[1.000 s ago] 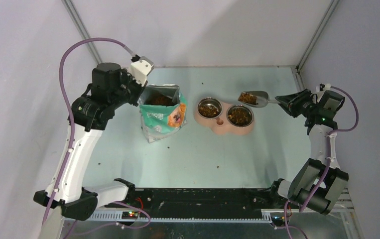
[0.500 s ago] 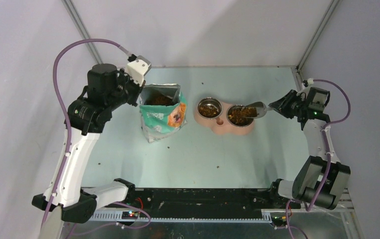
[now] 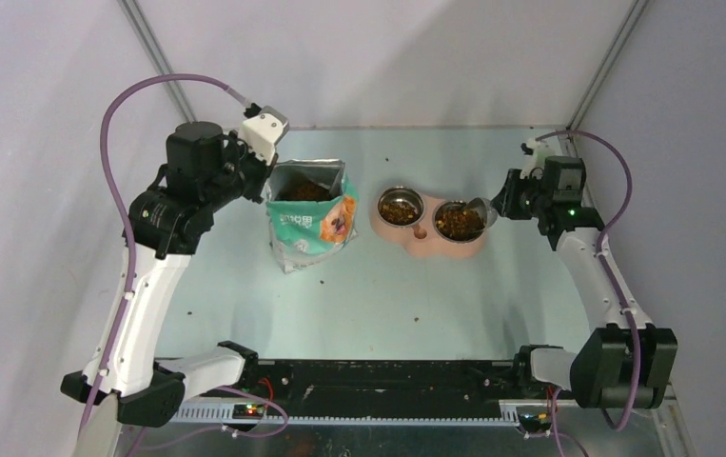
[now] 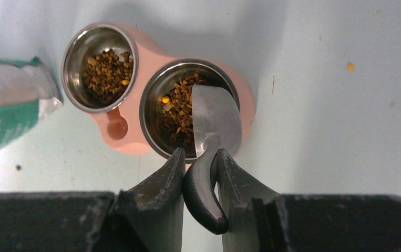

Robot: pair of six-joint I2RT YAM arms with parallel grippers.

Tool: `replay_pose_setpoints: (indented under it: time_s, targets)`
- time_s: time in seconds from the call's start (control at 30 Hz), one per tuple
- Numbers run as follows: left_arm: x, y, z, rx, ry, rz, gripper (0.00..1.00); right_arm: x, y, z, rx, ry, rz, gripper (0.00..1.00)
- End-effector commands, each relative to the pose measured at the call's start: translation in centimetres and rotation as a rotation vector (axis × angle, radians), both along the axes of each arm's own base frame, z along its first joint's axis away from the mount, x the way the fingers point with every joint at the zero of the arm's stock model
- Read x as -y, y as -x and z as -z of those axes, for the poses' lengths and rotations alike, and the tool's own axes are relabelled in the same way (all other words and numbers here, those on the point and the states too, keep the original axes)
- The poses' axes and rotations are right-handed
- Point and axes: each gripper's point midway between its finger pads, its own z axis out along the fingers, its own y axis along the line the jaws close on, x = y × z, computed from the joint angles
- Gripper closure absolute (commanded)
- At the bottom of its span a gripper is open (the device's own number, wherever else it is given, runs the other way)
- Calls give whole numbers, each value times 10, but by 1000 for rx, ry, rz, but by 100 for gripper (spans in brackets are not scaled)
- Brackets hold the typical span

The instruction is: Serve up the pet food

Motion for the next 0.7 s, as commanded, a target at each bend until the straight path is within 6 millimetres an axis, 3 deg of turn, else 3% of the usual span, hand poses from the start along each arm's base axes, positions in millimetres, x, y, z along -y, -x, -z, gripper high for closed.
replay_pose_setpoints:
  time_s: [0.0,0.03,0.13,0.2,0.53,0.67]
  targets:
    - [4,-4,-13,46,39,13,94,1,-7,-47,178,206,-63,100]
    - [6,-5,-11,35,37,16,90,-2,-5,-48,184,220,-78,100]
    - [8,-6,-7,15,36,27,64,-4,-4,-53,207,292,-133,100]
    - [10,-8,-5,8,36,29,57,-6,-2,-57,227,335,-167,100]
    - [18,-18,2,-35,25,46,55,-21,16,-110,355,405,-244,100]
    - [19,-18,-1,-27,40,42,57,-32,31,-116,383,456,-313,100]
